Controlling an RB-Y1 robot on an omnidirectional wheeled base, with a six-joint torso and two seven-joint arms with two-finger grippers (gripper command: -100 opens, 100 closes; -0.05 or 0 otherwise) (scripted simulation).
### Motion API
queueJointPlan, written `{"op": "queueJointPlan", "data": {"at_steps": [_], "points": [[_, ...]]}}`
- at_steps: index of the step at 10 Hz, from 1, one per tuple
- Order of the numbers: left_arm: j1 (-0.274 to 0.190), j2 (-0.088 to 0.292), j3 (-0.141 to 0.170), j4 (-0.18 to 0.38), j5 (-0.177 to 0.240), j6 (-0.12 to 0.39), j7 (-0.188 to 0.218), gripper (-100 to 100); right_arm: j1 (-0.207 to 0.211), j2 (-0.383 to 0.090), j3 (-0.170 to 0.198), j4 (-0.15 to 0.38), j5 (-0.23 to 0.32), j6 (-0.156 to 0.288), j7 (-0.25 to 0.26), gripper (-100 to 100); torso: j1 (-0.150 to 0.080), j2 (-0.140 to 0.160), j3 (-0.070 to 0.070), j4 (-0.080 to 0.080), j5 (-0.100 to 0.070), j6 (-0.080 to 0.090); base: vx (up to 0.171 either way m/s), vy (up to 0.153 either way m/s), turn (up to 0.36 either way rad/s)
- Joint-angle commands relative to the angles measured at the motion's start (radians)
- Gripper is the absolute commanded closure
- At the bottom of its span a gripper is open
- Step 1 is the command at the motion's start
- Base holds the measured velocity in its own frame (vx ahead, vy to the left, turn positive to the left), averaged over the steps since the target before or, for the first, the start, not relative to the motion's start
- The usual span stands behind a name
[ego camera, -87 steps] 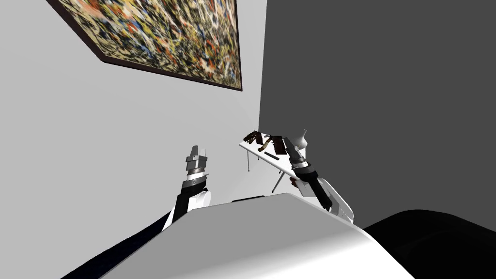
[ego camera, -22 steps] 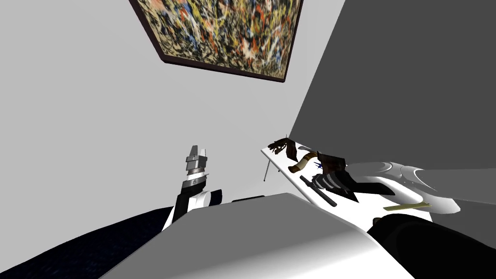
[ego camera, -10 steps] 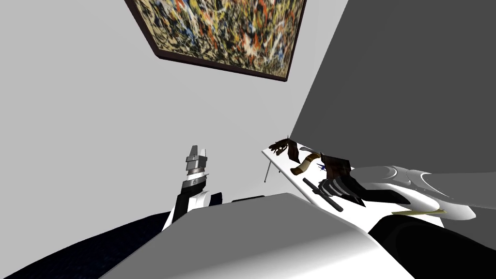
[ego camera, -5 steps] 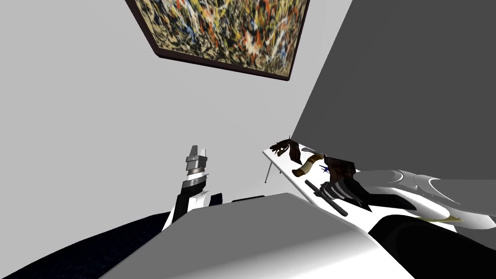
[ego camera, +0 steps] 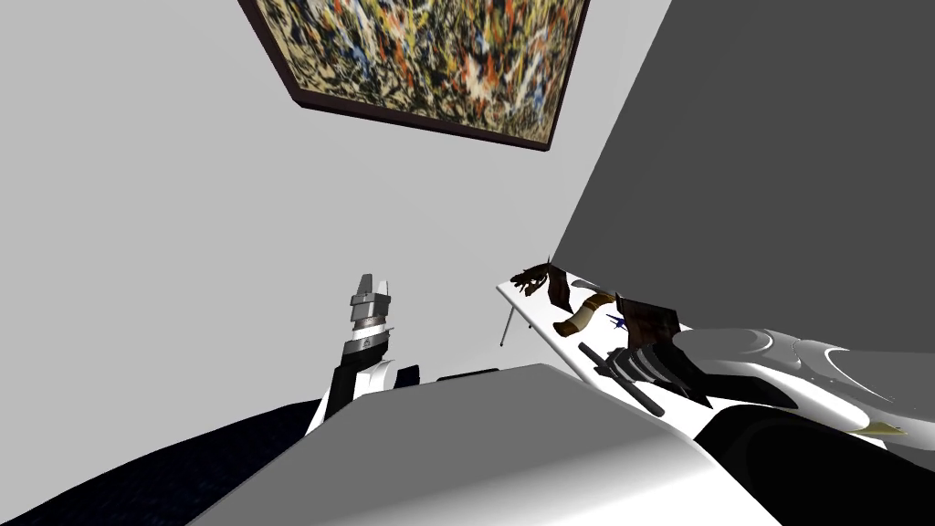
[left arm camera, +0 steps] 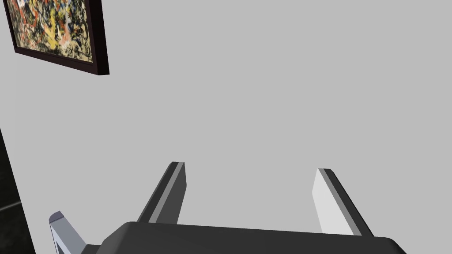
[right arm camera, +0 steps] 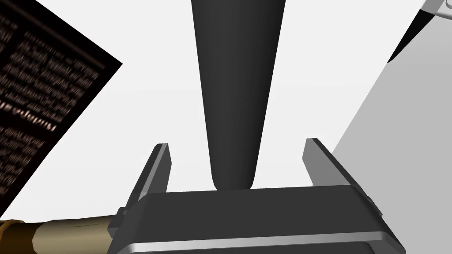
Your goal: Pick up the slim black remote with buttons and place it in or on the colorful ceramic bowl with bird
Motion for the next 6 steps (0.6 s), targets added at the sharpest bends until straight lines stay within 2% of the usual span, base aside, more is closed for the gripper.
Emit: {"op": "queueJointPlan", "data": {"at_steps": [1, 2, 5, 6], "points": [[0.000, 0.000, 0.000, 0.000, 0.000, 0.000, 0.000, 0, 0.004, -0.001, -0.005, -0.002, 0.032, 0.002, -0.009, -100, 0.000, 0.000, 0.000, 0.000, 0.000, 0.000, 0.000, 0.000, 0.000], [0.000, 0.000, 0.000, 0.000, 0.000, 0.000, 0.000, 0, 0.006, 0.036, 0.010, 0.003, 0.042, 0.012, 0.009, -100, 0.000, 0.000, 0.000, 0.000, 0.000, 0.000, 0.023, 0.000, 0.089], [0.000, 0.000, 0.000, 0.000, 0.000, 0.000, 0.000, 0, -0.002, 0.043, 0.020, 0.004, 0.046, 0.014, 0.013, -100, 0.000, -0.002, -0.001, 0.000, 0.000, 0.000, 0.028, -0.002, 0.027], [0.000, 0.000, 0.000, 0.000, 0.000, 0.000, 0.000, 0, -0.006, 0.045, 0.024, 0.005, 0.049, 0.014, 0.010, 100, 0.000, -0.001, -0.001, 0.000, 0.000, 0.000, 0.000, 0.000, 0.000]]}}
